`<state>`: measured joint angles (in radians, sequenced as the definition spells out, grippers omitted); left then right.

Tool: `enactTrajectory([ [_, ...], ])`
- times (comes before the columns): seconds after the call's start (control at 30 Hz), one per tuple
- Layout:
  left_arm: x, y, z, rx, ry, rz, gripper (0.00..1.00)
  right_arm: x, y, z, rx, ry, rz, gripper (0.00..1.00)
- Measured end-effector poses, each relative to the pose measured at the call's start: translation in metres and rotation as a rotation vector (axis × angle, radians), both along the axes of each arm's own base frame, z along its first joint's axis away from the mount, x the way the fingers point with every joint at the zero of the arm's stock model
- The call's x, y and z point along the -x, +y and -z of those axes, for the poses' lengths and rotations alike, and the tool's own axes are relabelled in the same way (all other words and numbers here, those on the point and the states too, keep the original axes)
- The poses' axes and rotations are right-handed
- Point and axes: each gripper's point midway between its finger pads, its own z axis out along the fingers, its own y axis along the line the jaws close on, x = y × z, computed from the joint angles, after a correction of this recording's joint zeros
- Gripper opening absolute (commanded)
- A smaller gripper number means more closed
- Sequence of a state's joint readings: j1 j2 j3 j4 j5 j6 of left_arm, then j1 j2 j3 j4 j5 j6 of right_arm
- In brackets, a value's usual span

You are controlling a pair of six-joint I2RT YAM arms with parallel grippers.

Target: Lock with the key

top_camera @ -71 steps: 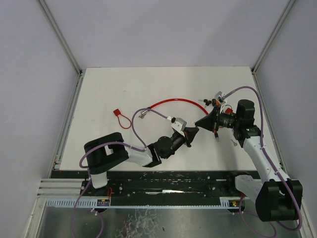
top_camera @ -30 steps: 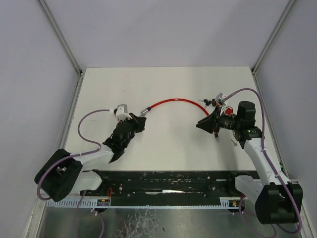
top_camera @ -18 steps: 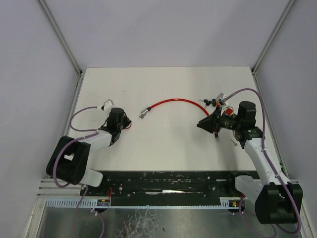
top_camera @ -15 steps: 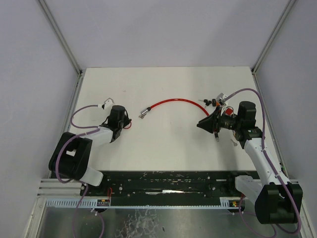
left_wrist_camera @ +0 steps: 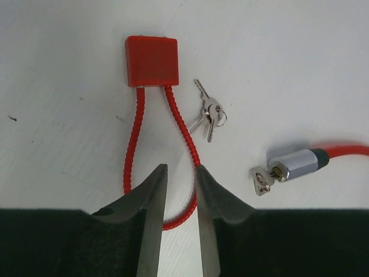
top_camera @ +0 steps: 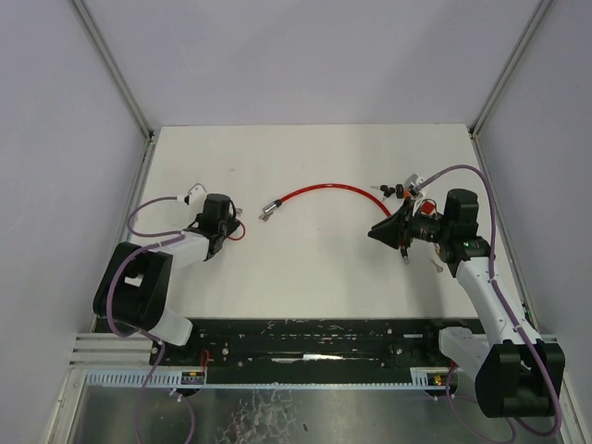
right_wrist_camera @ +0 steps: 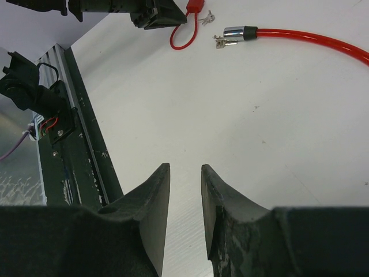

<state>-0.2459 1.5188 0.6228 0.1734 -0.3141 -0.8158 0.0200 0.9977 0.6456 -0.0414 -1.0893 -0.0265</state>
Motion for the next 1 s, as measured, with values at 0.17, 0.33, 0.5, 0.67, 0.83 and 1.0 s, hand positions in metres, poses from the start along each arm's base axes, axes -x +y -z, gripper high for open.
enactTrajectory([
  [0.17,0.005,-0.003,-0.011,0.023,-0.021,0.018,0.36,0.000,-0.002,0.000,0.002,-0.003,0.005,0.35],
  [0.33,0.018,-0.016,-0.039,0.094,-0.113,0.106,0.52,0.002,-0.005,-0.003,0.012,-0.035,0.005,0.35],
  [0.5,0.031,-0.044,-0.076,0.167,-0.275,0.295,0.68,0.006,-0.005,-0.010,0.016,-0.093,-0.019,0.35],
  [0.67,0.039,-0.075,-0.111,0.253,-0.453,0.486,0.93,0.011,-0.006,-0.015,0.018,-0.144,-0.039,0.35],
  [0.83,0.033,-0.096,-0.132,0.315,-0.543,0.593,0.98,0.013,-0.006,-0.019,0.015,-0.170,-0.054,0.35],
  [1.0,-0.003,-0.115,-0.138,0.285,-0.494,0.663,0.93,0.013,-0.007,-0.019,0.019,-0.180,-0.055,0.35],
])
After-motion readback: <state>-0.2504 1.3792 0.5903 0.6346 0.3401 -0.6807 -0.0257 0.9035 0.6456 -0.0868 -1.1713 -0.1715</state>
